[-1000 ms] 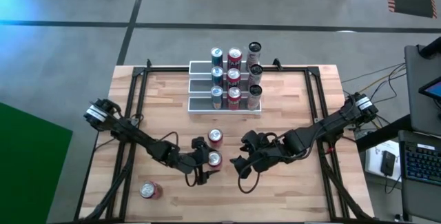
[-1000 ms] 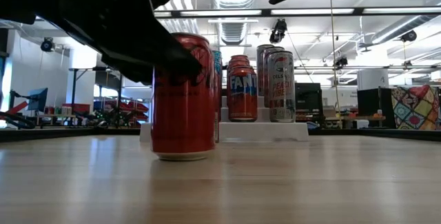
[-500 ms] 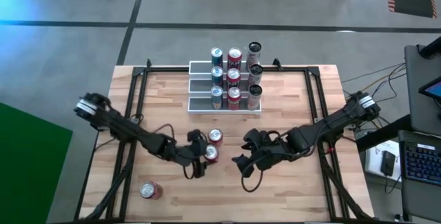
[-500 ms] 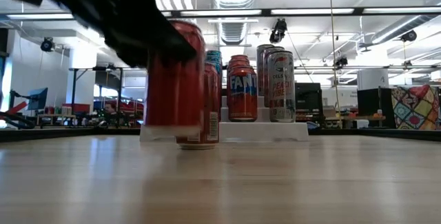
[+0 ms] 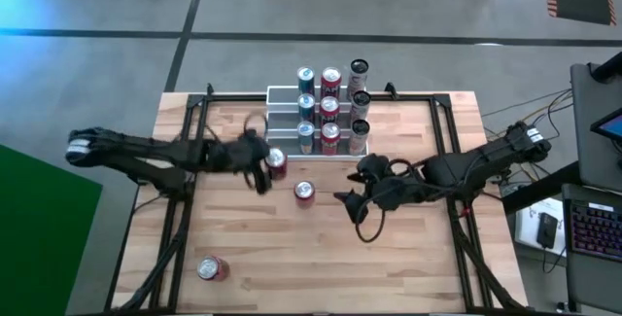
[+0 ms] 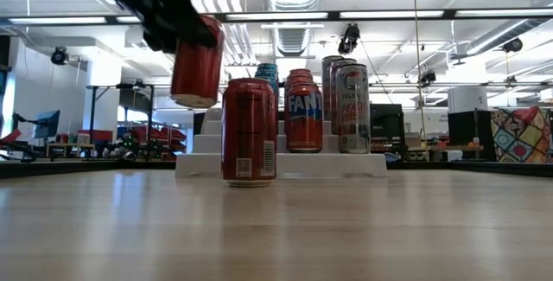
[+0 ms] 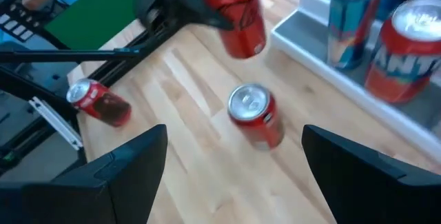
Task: Place canned beverage on shelf
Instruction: Put the center red soda can on the top tier of the shelf
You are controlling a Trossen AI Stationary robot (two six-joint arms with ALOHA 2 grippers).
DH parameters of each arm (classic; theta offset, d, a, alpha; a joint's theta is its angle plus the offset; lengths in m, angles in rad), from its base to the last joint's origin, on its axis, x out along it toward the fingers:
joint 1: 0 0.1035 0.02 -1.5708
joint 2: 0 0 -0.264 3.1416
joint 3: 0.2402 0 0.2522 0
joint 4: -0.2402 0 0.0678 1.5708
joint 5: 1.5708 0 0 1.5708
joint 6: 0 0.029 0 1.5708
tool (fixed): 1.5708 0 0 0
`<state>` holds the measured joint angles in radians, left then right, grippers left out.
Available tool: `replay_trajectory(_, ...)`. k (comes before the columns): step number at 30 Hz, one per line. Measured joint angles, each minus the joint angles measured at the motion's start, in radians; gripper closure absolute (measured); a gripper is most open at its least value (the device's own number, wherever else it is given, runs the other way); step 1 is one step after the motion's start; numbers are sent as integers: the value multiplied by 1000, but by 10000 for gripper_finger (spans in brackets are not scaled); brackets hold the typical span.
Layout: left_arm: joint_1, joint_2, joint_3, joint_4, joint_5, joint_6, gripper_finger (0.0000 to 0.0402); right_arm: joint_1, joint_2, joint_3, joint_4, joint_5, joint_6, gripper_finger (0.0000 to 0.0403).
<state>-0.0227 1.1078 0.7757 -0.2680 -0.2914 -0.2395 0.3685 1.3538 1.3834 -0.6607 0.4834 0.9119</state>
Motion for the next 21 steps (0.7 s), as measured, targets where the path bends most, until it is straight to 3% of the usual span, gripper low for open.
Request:
replay_trajectory(10, 418, 1, 41, 14, 235, 174, 107, -64, -79, 0, -160, -12, -44, 78)
replay_trajectory(16, 544, 113, 115, 32, 297, 276, 107, -145, -126, -2, -196, -16, -96, 78)
replay_trajectory(21, 626, 215, 191, 31, 348, 313, 107, -225, -150, -3, -203, -86, -176, 78)
